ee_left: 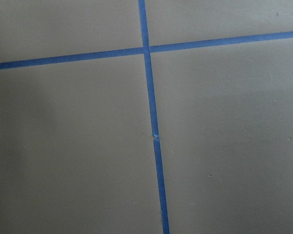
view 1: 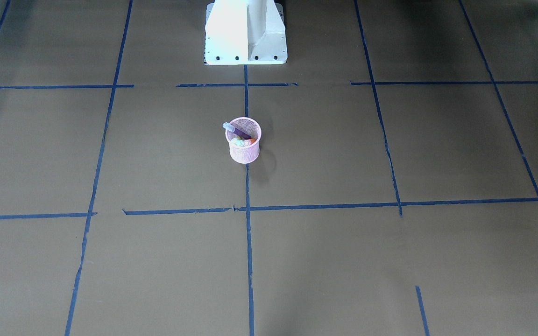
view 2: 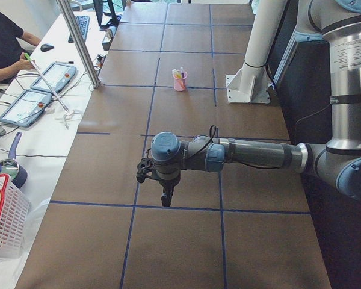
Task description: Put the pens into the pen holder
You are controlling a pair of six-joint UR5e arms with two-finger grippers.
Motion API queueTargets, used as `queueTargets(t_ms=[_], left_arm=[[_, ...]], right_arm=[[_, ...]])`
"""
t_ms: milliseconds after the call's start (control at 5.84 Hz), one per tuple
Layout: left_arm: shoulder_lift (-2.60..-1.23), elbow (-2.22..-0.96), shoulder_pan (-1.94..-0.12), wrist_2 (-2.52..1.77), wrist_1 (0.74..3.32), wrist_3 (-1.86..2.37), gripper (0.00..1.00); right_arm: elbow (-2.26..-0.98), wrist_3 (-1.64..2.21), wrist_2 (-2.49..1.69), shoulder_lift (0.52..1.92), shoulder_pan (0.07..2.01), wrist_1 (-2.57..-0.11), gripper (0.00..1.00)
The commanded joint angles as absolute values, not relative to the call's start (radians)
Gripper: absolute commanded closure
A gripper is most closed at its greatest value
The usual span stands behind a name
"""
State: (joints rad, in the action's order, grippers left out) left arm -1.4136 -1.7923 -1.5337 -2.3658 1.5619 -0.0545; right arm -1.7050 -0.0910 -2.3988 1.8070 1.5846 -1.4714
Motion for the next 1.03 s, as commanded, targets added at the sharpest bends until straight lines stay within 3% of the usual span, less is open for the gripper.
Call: queueTargets(t_ms=[0,856], left_arm=[[-1.413,-1.796,-1.534,-2.364,1.562,-0.055,0.0],[-1.416,-1.778,-1.526,-2.362,1.559,-0.057,0.0]], right_arm=[[-1.724,-0.092,-2.384,1.812,1.586,-1.44,0.0],[-1.738,-0.086,-2.324,1.81,1.585,-1.443,0.0]])
